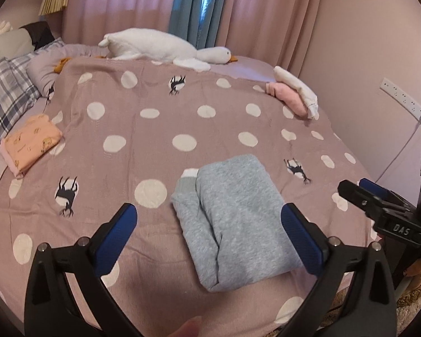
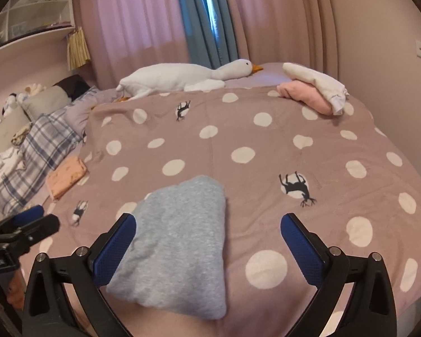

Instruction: Fold small clothes

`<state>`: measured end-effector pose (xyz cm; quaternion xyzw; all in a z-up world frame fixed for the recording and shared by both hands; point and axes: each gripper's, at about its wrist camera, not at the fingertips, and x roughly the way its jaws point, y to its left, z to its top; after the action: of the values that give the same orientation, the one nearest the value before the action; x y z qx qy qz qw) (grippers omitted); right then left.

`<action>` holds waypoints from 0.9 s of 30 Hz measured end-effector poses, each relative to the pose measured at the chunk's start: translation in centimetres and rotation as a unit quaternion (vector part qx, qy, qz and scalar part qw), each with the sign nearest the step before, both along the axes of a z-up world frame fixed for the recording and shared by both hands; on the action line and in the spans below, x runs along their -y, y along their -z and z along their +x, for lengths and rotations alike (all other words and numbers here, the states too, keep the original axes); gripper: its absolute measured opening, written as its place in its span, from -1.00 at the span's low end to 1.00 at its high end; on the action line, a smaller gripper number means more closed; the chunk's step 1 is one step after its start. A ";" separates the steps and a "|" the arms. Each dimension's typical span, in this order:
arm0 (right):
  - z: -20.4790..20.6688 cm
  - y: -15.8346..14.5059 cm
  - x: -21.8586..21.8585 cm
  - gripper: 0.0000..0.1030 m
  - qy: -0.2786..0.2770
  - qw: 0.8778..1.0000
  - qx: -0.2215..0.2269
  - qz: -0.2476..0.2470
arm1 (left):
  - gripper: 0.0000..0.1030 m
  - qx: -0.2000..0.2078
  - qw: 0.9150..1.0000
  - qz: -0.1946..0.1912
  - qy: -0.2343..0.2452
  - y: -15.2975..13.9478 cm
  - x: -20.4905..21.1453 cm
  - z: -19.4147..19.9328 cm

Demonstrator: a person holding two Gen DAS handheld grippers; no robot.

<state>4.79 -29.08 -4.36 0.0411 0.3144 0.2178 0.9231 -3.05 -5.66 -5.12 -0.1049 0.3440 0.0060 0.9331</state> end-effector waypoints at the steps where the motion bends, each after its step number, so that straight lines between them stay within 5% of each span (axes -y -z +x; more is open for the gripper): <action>1: -0.1 0.1 -0.1 0.98 -0.001 1.000 -0.003 0.002 | 0.99 -0.005 1.000 0.002 -0.002 0.2 0.0 0.0; 27: -0.8 2.5 -2.4 0.98 -0.017 0.998 -0.047 -0.025 | 0.99 -0.050 0.999 0.004 0.010 2.7 -0.3 -0.1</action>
<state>4.01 -26.65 -6.86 0.0227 0.3638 0.2231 0.9041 -3.13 -5.37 -7.84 -0.0977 0.3910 0.0034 0.9152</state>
